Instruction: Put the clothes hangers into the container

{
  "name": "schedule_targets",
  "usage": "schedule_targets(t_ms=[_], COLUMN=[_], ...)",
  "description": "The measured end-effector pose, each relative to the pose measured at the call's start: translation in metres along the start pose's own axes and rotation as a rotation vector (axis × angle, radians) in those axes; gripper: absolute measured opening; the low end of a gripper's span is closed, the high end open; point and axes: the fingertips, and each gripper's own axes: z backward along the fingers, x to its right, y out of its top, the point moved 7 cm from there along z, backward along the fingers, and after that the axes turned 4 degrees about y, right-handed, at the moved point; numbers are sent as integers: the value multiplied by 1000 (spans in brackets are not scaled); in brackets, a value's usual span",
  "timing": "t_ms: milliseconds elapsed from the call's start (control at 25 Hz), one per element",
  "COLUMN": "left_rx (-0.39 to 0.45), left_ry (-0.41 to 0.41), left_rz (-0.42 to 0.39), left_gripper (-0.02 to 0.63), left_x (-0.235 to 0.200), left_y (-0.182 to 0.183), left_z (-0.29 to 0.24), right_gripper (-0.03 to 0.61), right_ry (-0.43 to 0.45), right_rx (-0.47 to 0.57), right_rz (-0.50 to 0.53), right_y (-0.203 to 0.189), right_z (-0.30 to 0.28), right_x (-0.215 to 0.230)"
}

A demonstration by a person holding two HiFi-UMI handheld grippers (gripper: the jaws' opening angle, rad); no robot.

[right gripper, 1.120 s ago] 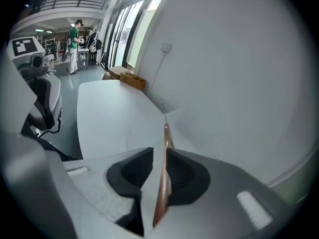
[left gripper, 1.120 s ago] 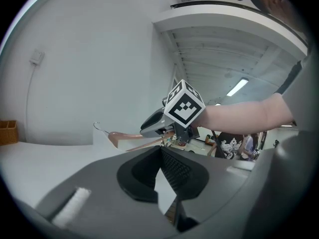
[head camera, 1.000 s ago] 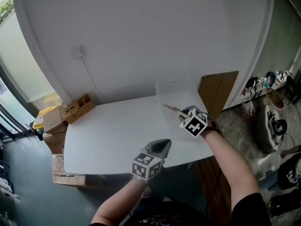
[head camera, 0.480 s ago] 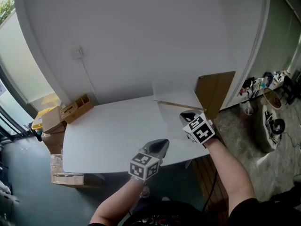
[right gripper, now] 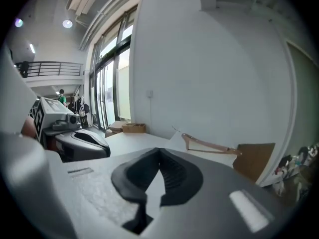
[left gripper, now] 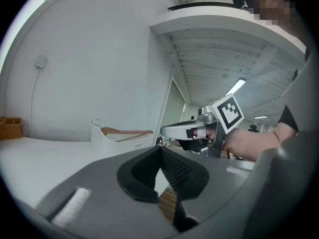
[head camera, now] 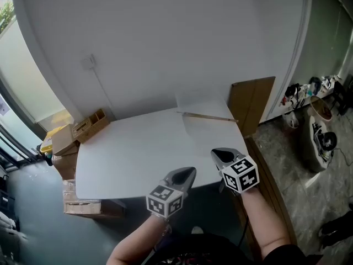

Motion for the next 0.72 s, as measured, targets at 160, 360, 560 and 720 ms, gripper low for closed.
schedule_targets(t_ms=[160,360,560,720], left_rx=[-3,-16,-34,-45], left_ry=[-23,-62,-92,-111], left_rz=[8,20,21,24], left_gripper=[5,3,5,5], left_x=[-1,-14,-39,-54], left_y=[-6,-7,-12,-21], left_z=[11,31,58,82], right_gripper=[2,2,2,2], right_ry=[-1,-27,-61,-79], right_rx=[29,54,57,48], right_rz=[-49,-125,-177,-196], right_y=[-8,-14,-24,-32], right_z=[7,6,-2,-7], right_x=[-22,-53,-91,-124])
